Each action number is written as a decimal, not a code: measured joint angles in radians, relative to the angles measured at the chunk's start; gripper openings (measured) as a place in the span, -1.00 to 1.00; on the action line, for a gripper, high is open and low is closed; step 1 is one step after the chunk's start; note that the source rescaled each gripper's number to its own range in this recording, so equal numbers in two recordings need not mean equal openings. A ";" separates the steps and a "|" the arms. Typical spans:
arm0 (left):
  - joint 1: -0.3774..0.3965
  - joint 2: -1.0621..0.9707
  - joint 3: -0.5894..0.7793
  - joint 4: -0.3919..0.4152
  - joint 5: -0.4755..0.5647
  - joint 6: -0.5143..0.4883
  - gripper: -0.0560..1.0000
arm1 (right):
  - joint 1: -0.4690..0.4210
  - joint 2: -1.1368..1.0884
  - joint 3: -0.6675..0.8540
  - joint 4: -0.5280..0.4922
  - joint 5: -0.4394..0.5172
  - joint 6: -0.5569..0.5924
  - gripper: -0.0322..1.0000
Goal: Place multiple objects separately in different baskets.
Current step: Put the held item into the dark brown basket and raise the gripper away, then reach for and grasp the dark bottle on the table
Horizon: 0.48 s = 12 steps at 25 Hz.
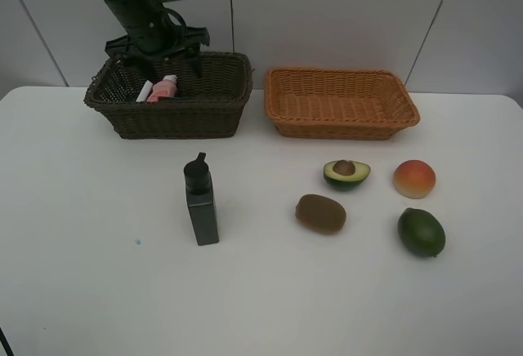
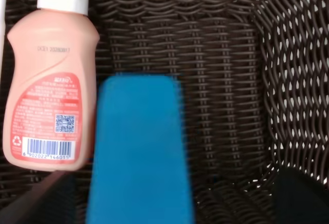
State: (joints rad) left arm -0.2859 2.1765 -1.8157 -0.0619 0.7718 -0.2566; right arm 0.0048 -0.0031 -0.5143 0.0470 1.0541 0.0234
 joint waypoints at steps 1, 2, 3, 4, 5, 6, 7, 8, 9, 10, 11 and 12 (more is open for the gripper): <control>0.000 0.000 0.000 0.002 -0.004 0.000 0.98 | 0.000 0.000 0.000 0.000 0.000 0.000 0.99; 0.000 0.000 -0.002 0.003 -0.004 0.000 0.98 | 0.000 0.000 0.000 0.000 0.000 0.000 0.99; 0.000 0.000 -0.006 0.004 -0.003 0.000 0.98 | 0.000 0.000 0.000 0.000 0.000 0.000 0.99; 0.000 0.000 -0.012 0.004 0.003 -0.001 0.98 | 0.000 0.000 0.000 0.000 0.000 0.000 0.99; 0.000 0.000 -0.022 0.003 0.013 -0.001 0.98 | 0.000 0.000 0.000 0.000 0.000 0.000 0.99; 0.000 0.000 -0.040 0.000 0.037 -0.001 0.99 | 0.000 0.000 0.000 0.000 0.000 0.000 0.99; 0.000 0.000 -0.061 -0.005 0.072 -0.001 0.99 | 0.000 0.000 0.000 0.000 0.000 0.000 0.99; 0.000 0.000 -0.083 -0.013 0.109 -0.003 0.99 | 0.000 0.000 0.000 0.000 0.000 0.000 0.99; 0.000 0.000 -0.112 -0.023 0.164 -0.003 0.99 | 0.000 0.000 0.000 0.000 0.000 0.000 0.99; 0.000 0.000 -0.144 -0.033 0.229 -0.004 0.99 | 0.000 0.000 0.000 0.000 0.000 0.000 0.99; 0.000 0.000 -0.174 -0.042 0.298 -0.004 0.99 | 0.000 0.000 0.000 0.000 0.000 0.000 0.99; 0.000 0.000 -0.197 -0.049 0.353 -0.004 0.99 | 0.000 0.000 0.000 0.000 0.000 0.000 0.99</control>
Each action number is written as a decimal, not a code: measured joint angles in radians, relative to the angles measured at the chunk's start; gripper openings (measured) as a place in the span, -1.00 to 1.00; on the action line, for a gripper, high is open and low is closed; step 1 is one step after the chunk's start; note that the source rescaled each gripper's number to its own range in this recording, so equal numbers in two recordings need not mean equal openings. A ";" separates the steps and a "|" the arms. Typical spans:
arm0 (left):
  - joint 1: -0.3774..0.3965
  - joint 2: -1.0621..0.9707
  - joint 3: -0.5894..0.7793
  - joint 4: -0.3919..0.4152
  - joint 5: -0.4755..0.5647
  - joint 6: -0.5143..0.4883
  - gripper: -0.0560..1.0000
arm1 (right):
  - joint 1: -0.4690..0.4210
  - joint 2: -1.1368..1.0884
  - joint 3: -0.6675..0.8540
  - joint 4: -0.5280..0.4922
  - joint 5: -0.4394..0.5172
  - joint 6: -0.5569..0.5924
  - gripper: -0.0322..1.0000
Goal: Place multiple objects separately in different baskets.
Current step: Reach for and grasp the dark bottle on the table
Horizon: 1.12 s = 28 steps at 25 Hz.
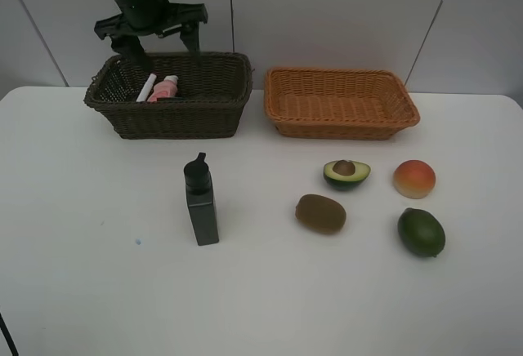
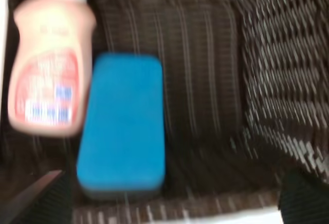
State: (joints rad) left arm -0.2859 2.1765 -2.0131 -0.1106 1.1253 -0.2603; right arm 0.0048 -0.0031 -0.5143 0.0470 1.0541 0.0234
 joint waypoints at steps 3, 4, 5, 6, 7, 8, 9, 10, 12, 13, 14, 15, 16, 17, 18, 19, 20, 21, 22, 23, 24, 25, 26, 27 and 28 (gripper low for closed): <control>0.000 -0.008 -0.035 -0.019 0.069 0.000 0.99 | 0.000 0.000 0.000 0.000 0.000 0.000 0.99; -0.001 -0.015 -0.034 -0.032 0.072 -0.001 0.99 | 0.000 0.000 0.000 0.000 0.000 0.000 0.99; -0.003 -0.023 -0.029 -0.051 0.072 -0.004 0.99 | 0.000 0.000 0.000 0.000 0.000 0.000 0.99; -0.007 -0.033 -0.025 -0.068 0.072 -0.005 0.99 | 0.000 0.000 0.000 0.000 0.000 0.000 0.99; -0.015 -0.042 -0.019 -0.086 0.072 -0.006 0.99 | 0.000 0.000 0.000 0.000 0.000 0.000 0.99; -0.028 -0.056 -0.009 -0.101 0.072 -0.007 0.99 | 0.000 0.000 0.000 0.000 0.000 0.000 0.99; -0.047 -0.070 0.003 -0.111 0.072 -0.010 0.99 | 0.000 0.000 0.000 0.000 0.000 0.000 0.99; -0.072 -0.087 0.016 -0.120 0.072 -0.016 0.99 | 0.000 0.000 0.000 0.000 0.000 0.000 0.99; -0.128 -0.117 0.049 -0.128 0.072 -0.020 0.99 | 0.000 0.000 0.000 0.000 0.000 0.000 0.99; -0.163 -0.132 0.069 -0.130 0.072 -0.023 0.99 | 0.000 0.000 0.000 0.000 0.000 0.000 0.99; -0.193 -0.146 0.089 -0.133 0.072 -0.028 0.99 | 0.000 0.000 0.000 0.000 0.000 0.000 0.99; -0.229 -0.158 0.115 -0.135 0.072 -0.035 0.99 | 0.000 0.000 0.000 0.000 0.000 0.000 0.99; -0.263 -0.171 0.145 -0.136 0.072 -0.049 0.99 | 0.000 0.000 0.000 0.000 0.000 0.000 0.99; -0.295 -0.185 0.176 -0.136 0.072 -0.064 0.99 | 0.000 0.000 0.000 0.000 0.000 0.000 0.99; -0.318 -0.197 0.203 -0.130 0.072 -0.079 0.99 | 0.000 0.000 0.000 0.000 0.000 0.000 0.99; -0.339 -0.210 0.236 -0.117 0.072 -0.097 0.99 | 0.000 0.000 0.000 0.000 0.000 0.000 0.99; -0.354 -0.224 0.266 -0.104 0.072 -0.114 0.99 | 0.000 0.000 0.000 0.000 0.000 0.000 0.99; -0.363 -0.238 0.290 -0.083 0.072 -0.133 0.99 | 0.000 0.000 0.000 0.000 0.000 0.000 0.99; -0.369 -0.250 0.316 -0.060 0.072 -0.148 0.99 | 0.000 0.000 0.000 0.000 0.000 0.000 0.99; -0.371 -0.267 0.342 -0.045 0.072 -0.170 0.99 | 0.000 0.000 0.000 0.000 0.000 0.000 0.99; -0.372 -0.285 0.367 -0.031 0.072 -0.193 0.99 | 0.000 0.000 0.000 0.000 0.000 0.000 0.99; -0.372 -0.302 0.389 -0.021 0.072 -0.214 0.99 | 0.000 0.000 0.000 0.000 0.000 0.000 0.99; -0.372 -0.323 0.415 -0.016 0.072 -0.238 0.99 | 0.000 0.000 0.000 0.000 0.000 0.000 0.99; -0.372 -0.344 0.441 -0.016 0.072 -0.260 0.99 | 0.000 0.000 0.000 0.000 0.000 0.000 0.99; -0.372 -0.365 0.463 -0.016 0.072 -0.280 0.99 | 0.000 0.000 0.000 0.000 0.000 0.000 0.99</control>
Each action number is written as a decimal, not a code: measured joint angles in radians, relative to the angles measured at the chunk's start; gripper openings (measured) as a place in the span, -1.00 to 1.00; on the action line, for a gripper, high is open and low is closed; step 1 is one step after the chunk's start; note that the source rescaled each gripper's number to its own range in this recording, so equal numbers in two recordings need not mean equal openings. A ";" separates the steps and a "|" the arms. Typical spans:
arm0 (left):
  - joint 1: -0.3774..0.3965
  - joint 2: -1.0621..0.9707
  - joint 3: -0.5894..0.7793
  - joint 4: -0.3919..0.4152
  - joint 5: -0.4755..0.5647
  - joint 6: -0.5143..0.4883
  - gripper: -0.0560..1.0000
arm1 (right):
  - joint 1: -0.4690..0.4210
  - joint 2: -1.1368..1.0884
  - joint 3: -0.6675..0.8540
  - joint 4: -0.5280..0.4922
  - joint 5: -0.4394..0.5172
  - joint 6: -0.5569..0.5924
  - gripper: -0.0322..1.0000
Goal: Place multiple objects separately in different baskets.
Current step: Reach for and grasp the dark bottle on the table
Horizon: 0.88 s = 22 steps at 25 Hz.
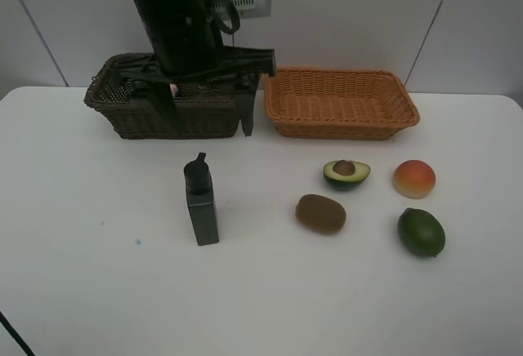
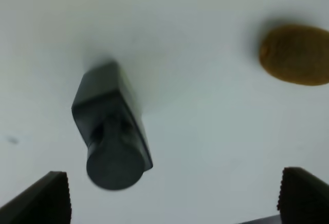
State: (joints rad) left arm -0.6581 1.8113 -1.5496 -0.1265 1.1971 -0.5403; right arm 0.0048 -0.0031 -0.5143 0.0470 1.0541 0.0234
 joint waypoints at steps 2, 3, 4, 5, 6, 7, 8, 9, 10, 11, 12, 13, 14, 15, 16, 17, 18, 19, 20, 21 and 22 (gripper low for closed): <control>0.000 -0.031 0.052 -0.001 0.000 -0.031 0.99 | 0.000 0.000 0.000 0.000 0.000 0.000 0.99; 0.000 -0.041 0.079 -0.003 0.001 -0.042 0.99 | 0.000 0.000 0.000 0.000 0.000 0.000 0.99; 0.000 -0.049 0.101 -0.005 0.001 -0.053 0.99 | 0.000 0.000 0.000 0.000 0.000 0.000 0.99; 0.000 -0.051 0.127 -0.007 0.001 -0.059 0.99 | 0.000 0.000 0.000 0.000 0.000 0.000 0.99; 0.000 -0.052 0.154 -0.007 0.001 -0.065 0.99 | 0.000 0.000 0.000 0.000 0.000 0.000 0.99; 0.000 -0.052 0.181 -0.003 0.001 -0.075 0.99 | 0.000 0.000 0.000 0.000 0.000 0.000 0.99; 0.000 -0.052 0.204 0.002 0.001 -0.085 0.99 | 0.000 0.000 0.000 0.000 0.000 0.000 0.99; 0.000 -0.052 0.229 0.006 0.001 -0.091 0.99 | 0.000 0.000 0.000 0.000 0.000 0.000 0.99; 0.000 -0.052 0.252 0.006 0.001 -0.095 0.99 | 0.000 0.000 0.000 0.000 0.000 0.000 0.99; 0.000 -0.052 0.268 0.007 -0.004 -0.098 0.99 | 0.000 0.000 0.000 0.000 0.000 0.000 0.99; 0.000 -0.052 0.286 0.007 -0.015 -0.100 0.99 | 0.000 0.000 0.000 0.000 0.000 0.000 0.99; 0.000 -0.052 0.301 0.007 -0.041 -0.102 0.99 | 0.000 0.000 0.000 0.000 0.000 0.000 0.99; 0.000 -0.052 0.312 0.007 -0.073 -0.104 0.99 | 0.000 0.000 0.000 0.000 0.000 0.000 0.99; 0.000 -0.052 0.318 0.007 -0.097 -0.104 0.99 | 0.000 0.000 0.000 0.000 0.000 0.000 0.99; 0.000 -0.052 0.322 0.007 -0.122 -0.104 0.99 | 0.000 0.000 0.000 0.000 0.000 0.000 0.99; 0.000 -0.052 0.323 0.007 -0.145 -0.104 0.99 | 0.000 0.000 0.000 0.000 0.000 0.000 0.99; 0.000 -0.051 0.323 0.007 -0.169 -0.104 0.99 | 0.000 0.000 0.000 0.000 0.000 0.000 0.99; 0.000 -0.050 0.323 0.007 -0.187 -0.104 0.99 | 0.000 0.000 0.000 0.000 0.000 0.000 0.99; 0.000 -0.046 0.323 0.007 -0.204 -0.104 0.99 | 0.000 0.000 0.000 0.000 0.000 0.000 0.99; 0.000 -0.038 0.323 0.007 -0.216 -0.104 0.99 | 0.000 0.000 0.000 0.000 0.000 0.000 0.99; 0.000 -0.029 0.323 0.007 -0.225 -0.104 0.99 | 0.000 0.000 0.000 0.000 0.000 0.000 0.99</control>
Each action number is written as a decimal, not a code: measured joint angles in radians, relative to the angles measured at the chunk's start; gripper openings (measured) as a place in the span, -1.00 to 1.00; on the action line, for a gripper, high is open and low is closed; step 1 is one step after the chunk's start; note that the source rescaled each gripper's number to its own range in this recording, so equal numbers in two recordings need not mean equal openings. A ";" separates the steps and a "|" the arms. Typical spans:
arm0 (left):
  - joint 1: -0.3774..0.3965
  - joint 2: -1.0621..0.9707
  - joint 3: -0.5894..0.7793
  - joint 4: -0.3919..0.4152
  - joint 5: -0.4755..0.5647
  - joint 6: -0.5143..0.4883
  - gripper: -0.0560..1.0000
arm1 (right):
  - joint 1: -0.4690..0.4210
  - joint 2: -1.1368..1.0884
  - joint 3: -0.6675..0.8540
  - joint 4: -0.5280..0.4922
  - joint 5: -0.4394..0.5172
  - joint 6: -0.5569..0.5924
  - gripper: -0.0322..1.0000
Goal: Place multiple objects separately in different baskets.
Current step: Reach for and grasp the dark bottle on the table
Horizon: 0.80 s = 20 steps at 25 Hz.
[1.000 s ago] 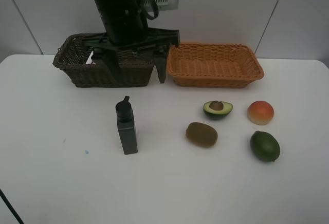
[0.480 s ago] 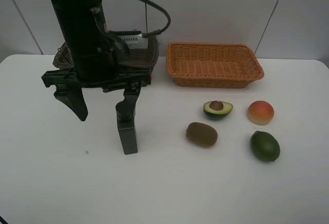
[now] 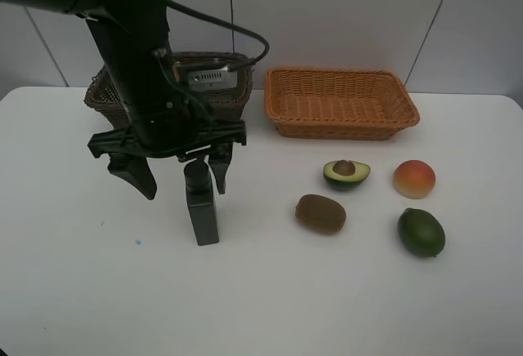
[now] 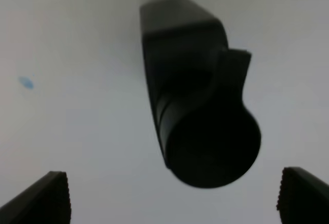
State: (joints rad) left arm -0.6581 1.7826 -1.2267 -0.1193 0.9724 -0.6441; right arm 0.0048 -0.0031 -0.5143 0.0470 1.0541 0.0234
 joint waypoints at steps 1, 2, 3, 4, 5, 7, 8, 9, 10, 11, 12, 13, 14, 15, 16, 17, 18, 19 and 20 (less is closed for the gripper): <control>0.000 0.011 0.000 0.005 -0.008 0.000 0.99 | 0.000 0.000 0.000 0.000 0.000 0.000 0.99; 0.000 0.025 0.000 0.011 -0.019 0.000 0.99 | 0.000 0.000 0.000 0.000 0.000 0.000 0.99; 0.000 0.041 0.000 0.017 -0.035 0.000 0.99 | 0.000 0.000 0.000 0.000 0.000 0.000 0.99; 0.000 0.055 0.000 0.020 -0.052 0.000 0.99 | 0.000 0.000 0.000 0.000 0.000 0.000 0.99; 0.000 0.072 0.000 0.022 -0.077 0.000 0.99 | 0.000 0.000 0.000 0.000 0.000 0.000 0.99; 0.000 0.102 0.000 0.022 -0.133 0.000 0.99 | 0.000 0.000 0.000 0.000 0.000 0.000 0.99; 0.000 0.114 0.000 0.022 -0.152 0.000 0.99 | 0.000 0.000 0.000 0.000 0.000 0.000 0.99; 0.000 0.128 0.000 0.022 -0.171 0.000 0.99 | 0.000 0.000 0.000 0.000 0.000 0.000 0.99; 0.000 0.141 0.000 0.022 -0.184 0.000 0.99 | 0.000 0.000 0.000 0.000 0.000 0.000 0.99; 0.000 0.151 0.000 0.022 -0.194 0.000 0.99 | 0.000 0.000 0.000 0.000 0.000 0.000 0.99; 0.000 0.161 0.000 0.023 -0.198 0.000 0.99 | 0.000 0.000 0.000 0.000 0.000 0.000 0.99; 0.000 0.163 -0.001 0.025 -0.209 -0.001 0.99 | 0.000 0.000 0.000 0.000 0.000 0.000 0.99; 0.000 0.165 -0.001 0.025 -0.214 -0.001 0.99 | 0.000 0.000 0.000 0.000 0.000 0.000 0.99; 0.000 0.165 -0.001 0.025 -0.215 -0.001 0.99 | 0.000 0.000 0.000 0.000 0.000 0.000 0.99; 0.000 0.165 -0.001 0.025 -0.221 -0.001 0.99 | 0.000 0.000 0.000 0.000 0.000 0.000 0.99; 0.000 0.165 -0.001 0.025 -0.224 -0.001 0.99 | 0.000 0.000 0.000 0.000 0.000 0.000 0.99; 0.000 0.165 -0.001 0.025 -0.225 -0.001 0.99 | 0.000 0.000 0.000 0.000 0.000 0.000 0.99; 0.000 0.165 -0.001 0.025 -0.225 -0.001 0.99 | 0.000 0.000 0.000 0.000 0.000 0.000 0.99; 0.000 0.165 -0.001 0.025 -0.225 -0.001 0.98 | 0.000 0.000 0.000 0.000 0.000 0.000 0.99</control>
State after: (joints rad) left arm -0.6581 1.9478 -1.2277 -0.0946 0.7470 -0.6448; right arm 0.0048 -0.0031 -0.5143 0.0470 1.0541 0.0234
